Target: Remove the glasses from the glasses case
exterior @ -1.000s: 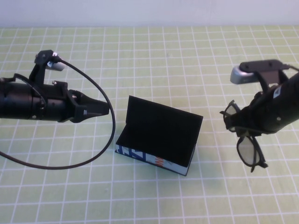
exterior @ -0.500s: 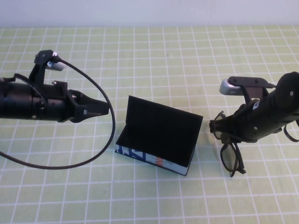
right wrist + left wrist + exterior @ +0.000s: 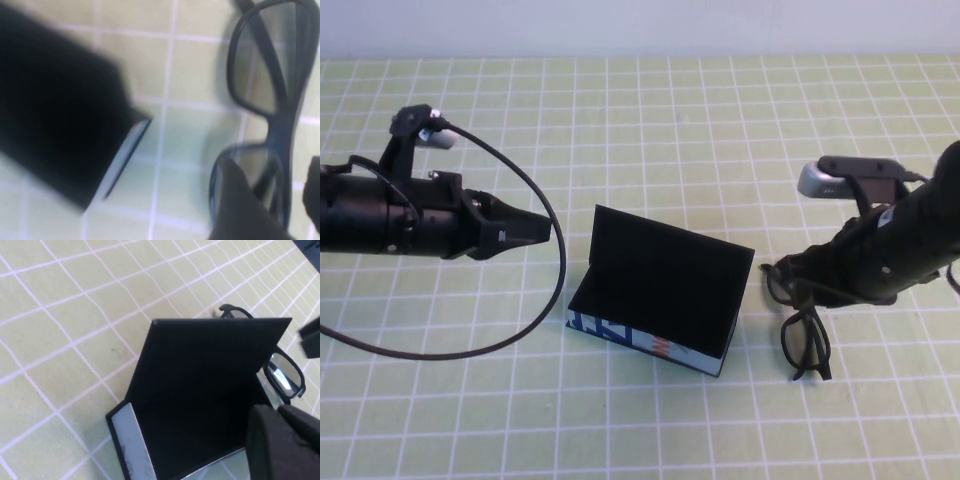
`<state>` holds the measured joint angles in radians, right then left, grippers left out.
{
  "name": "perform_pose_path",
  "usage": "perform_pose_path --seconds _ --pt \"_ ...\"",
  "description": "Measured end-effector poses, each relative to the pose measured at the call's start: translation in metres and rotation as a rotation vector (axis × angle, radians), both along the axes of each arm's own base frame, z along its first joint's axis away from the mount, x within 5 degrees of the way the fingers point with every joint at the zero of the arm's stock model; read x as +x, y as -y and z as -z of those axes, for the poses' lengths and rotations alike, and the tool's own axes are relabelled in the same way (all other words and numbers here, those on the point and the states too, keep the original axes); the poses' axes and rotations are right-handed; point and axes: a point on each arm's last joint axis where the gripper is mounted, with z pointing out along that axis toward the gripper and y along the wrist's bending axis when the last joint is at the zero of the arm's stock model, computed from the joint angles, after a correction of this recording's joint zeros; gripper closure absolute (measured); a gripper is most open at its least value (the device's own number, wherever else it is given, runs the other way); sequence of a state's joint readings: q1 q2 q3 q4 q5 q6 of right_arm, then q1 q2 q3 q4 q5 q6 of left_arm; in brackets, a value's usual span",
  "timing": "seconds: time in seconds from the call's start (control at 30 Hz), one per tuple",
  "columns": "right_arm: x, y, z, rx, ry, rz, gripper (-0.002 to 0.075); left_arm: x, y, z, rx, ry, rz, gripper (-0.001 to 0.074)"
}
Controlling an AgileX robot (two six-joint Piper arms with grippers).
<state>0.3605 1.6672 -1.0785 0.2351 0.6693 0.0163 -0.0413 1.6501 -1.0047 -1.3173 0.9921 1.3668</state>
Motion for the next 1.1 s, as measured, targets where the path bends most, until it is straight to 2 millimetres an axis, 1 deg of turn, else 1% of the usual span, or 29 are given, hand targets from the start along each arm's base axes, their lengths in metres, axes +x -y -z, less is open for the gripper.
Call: perform_pose_path --seconds 0.07,0.17,0.23,0.27,0.33,0.4,0.43,0.5,0.57,0.63,0.67,0.73,0.83,0.97,1.03,1.1 --pt "-0.01 0.003 -0.019 0.011 0.016 -0.013 0.0463 -0.001 -0.001 -0.005 0.0 0.007 -0.019 0.0739" --pt "-0.031 0.009 -0.05 0.029 0.031 -0.038 0.048 -0.006 -0.002 -0.019 -0.002 0.043 -0.041 0.0739" --pt "-0.05 0.015 -0.073 0.04 0.045 -0.061 0.0486 -0.015 -0.004 -0.033 0.0 0.087 -0.062 0.0739" --pt "-0.059 0.017 -0.081 0.045 0.053 -0.068 0.0488 -0.02 -0.004 -0.037 0.001 0.102 -0.073 0.0739" --pt "-0.084 0.026 -0.102 0.061 0.092 -0.084 0.0491 -0.037 -0.007 -0.049 0.015 0.154 -0.114 0.0739" --pt "-0.112 0.036 -0.119 0.083 0.155 -0.091 0.0498 -0.058 -0.012 -0.062 0.032 0.219 -0.175 0.0739" --pt "-0.126 0.042 -0.126 0.092 0.188 -0.092 0.0508 -0.071 -0.015 -0.066 0.041 0.253 -0.207 0.0739" --pt "-0.154 0.052 -0.132 0.108 0.24 -0.097 0.0544 -0.094 -0.019 -0.073 0.055 0.316 -0.265 0.0739" --pt "-0.181 0.062 -0.135 0.123 0.292 -0.104 0.0603 -0.118 -0.024 -0.075 0.064 0.372 -0.324 0.0739" --pt "-0.21 0.073 -0.134 0.136 0.335 -0.113 0.0673 -0.144 -0.03 -0.076 0.066 0.436 -0.387 0.0739" --pt "-0.221 0.077 -0.132 0.141 0.352 -0.115 0.0693 -0.156 -0.032 -0.078 0.061 0.472 -0.413 0.0739" --pt "-0.244 0.085 -0.126 0.153 0.395 -0.121 0.0721 -0.179 -0.037 -0.076 0.048 0.531 -0.476 0.0739" --pt "-0.272 0.095 -0.117 0.184 0.474 -0.124 0.0734 -0.208 -0.045 -0.07 0.022 0.616 -0.569 0.0739" --pt "-0.295 0.105 -0.109 0.243 0.646 -0.1 0.0739 -0.239 -0.053 -0.055 -0.02 0.707 -0.676 0.0739" --pt "-0.3 0.108 -0.105 0.278 0.738 -0.077 0.0741 -0.247 -0.057 -0.043 -0.036 0.721 -0.723 0.0739" --pt "-0.3 0.109 -0.1 0.314 0.829 -0.046 0.0741 -0.249 -0.06 -0.03 -0.034 0.716 -0.756 0.0739"
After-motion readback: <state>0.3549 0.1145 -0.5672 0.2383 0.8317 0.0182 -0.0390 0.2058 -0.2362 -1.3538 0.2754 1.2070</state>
